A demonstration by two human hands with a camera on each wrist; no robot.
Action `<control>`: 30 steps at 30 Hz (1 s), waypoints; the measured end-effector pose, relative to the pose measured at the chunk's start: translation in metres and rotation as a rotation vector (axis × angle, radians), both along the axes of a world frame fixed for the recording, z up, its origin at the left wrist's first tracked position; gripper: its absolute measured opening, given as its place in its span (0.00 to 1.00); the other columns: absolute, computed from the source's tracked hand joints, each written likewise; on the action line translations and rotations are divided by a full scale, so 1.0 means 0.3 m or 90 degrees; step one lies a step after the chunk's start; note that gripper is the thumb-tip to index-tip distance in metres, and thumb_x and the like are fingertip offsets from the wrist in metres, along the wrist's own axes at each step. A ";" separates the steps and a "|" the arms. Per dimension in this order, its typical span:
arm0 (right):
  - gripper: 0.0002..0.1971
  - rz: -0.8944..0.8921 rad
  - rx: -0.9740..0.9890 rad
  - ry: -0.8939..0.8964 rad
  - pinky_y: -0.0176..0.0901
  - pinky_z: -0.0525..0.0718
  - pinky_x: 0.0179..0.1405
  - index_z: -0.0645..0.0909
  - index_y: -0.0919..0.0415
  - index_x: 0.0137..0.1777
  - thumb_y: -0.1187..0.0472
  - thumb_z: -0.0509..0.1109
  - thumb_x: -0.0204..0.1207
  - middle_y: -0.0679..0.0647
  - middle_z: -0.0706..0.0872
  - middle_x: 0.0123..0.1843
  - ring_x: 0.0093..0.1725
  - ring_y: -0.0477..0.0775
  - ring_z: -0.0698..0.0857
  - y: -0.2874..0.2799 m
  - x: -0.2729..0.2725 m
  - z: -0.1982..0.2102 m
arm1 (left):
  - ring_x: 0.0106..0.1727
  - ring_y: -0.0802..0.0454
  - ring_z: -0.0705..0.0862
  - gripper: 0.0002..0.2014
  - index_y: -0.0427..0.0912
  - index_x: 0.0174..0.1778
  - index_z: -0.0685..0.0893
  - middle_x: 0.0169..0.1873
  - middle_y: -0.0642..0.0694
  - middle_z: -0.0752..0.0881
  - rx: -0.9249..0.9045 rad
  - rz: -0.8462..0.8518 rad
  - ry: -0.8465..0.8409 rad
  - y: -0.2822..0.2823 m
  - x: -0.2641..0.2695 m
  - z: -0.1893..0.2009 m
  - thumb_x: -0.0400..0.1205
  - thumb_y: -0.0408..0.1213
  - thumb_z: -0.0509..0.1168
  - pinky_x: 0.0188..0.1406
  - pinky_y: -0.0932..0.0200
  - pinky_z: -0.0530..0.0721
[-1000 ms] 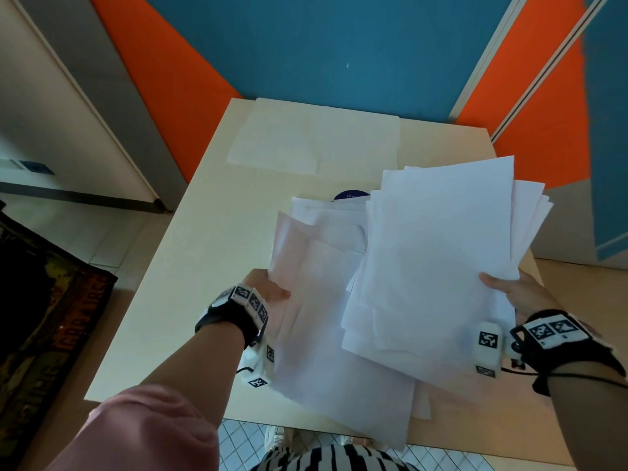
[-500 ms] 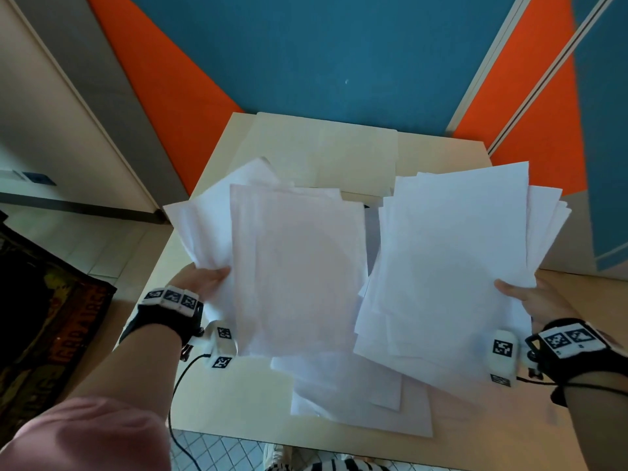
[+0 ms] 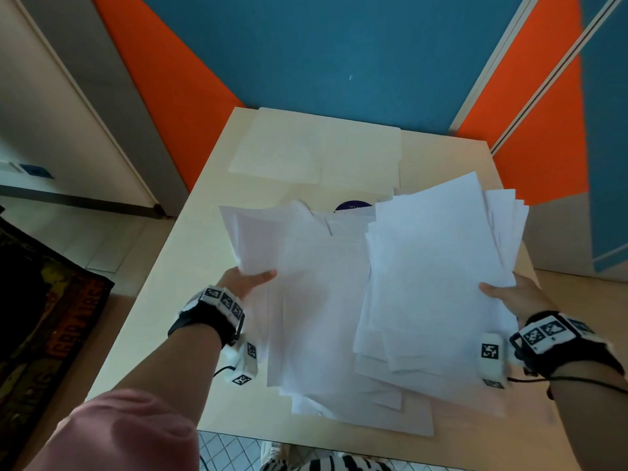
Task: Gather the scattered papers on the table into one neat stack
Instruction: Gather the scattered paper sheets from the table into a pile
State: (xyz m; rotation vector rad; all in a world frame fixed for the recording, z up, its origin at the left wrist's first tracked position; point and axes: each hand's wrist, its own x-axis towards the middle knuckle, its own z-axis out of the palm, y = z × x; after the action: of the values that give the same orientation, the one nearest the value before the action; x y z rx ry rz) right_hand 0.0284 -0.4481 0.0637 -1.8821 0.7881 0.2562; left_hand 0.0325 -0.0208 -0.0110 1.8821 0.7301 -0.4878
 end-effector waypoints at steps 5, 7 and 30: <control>0.22 -0.001 -0.010 0.013 0.64 0.75 0.69 0.76 0.68 0.67 0.67 0.71 0.74 0.67 0.82 0.67 0.60 0.64 0.82 -0.015 0.003 -0.035 | 0.61 0.37 0.83 0.38 0.30 0.65 0.78 0.61 0.34 0.84 0.044 -0.034 0.042 -0.100 0.017 -0.005 0.63 0.45 0.81 0.54 0.51 0.81; 0.21 -0.007 -0.004 0.011 0.63 0.75 0.69 0.75 0.69 0.68 0.68 0.71 0.74 0.67 0.81 0.67 0.58 0.63 0.81 -0.011 0.003 -0.038 | 0.63 0.37 0.81 0.36 0.29 0.65 0.76 0.63 0.34 0.82 0.086 -0.048 0.040 -0.130 0.023 -0.011 0.65 0.42 0.80 0.56 0.52 0.80; 0.21 0.012 0.083 -0.062 0.50 0.75 0.57 0.74 0.69 0.69 0.68 0.68 0.76 0.60 0.84 0.56 0.46 0.56 0.82 0.020 0.031 0.048 | 0.46 0.41 0.87 0.10 0.36 0.46 0.84 0.42 0.41 0.90 -0.325 0.095 -0.200 0.032 0.112 0.157 0.71 0.23 0.72 0.49 0.48 0.87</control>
State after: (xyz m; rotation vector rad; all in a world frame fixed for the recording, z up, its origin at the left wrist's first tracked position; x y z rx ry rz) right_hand 0.0378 -0.4422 0.0781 -1.7671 0.6718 0.2211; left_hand 0.0662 -0.0112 0.0360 1.3716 0.4750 -0.2440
